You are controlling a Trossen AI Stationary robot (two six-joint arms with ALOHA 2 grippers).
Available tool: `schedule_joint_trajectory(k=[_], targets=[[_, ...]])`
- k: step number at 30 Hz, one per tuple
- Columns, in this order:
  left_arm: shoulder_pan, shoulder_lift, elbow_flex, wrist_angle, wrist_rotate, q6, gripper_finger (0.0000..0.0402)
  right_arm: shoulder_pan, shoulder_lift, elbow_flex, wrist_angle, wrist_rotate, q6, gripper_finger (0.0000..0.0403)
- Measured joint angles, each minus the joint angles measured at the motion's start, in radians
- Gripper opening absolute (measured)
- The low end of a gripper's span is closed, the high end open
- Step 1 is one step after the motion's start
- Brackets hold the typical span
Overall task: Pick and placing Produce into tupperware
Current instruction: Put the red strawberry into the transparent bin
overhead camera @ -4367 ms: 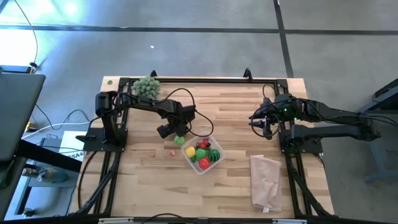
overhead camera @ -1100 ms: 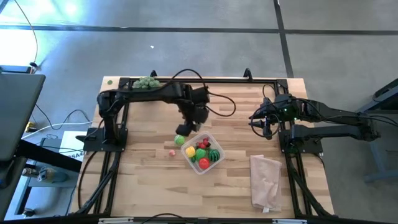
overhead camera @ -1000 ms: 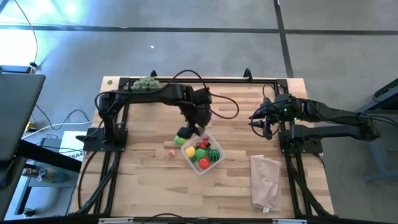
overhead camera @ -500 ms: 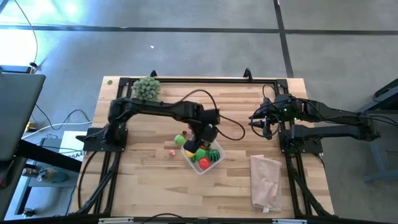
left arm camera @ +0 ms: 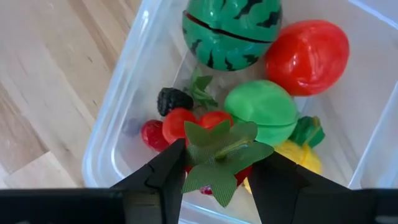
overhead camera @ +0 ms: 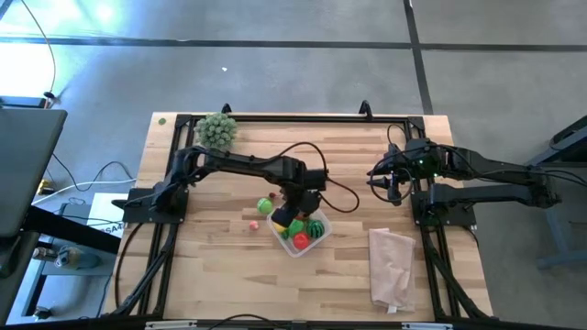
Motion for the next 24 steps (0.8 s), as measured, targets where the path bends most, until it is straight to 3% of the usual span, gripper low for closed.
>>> schedule_joint_trajectory(k=[24], targets=[[-0.002,0.0,0.0,0.002,-0.012,-0.075,0.0145,0.0,0.0,0.0,0.0,0.0,0.0,0.0129]])
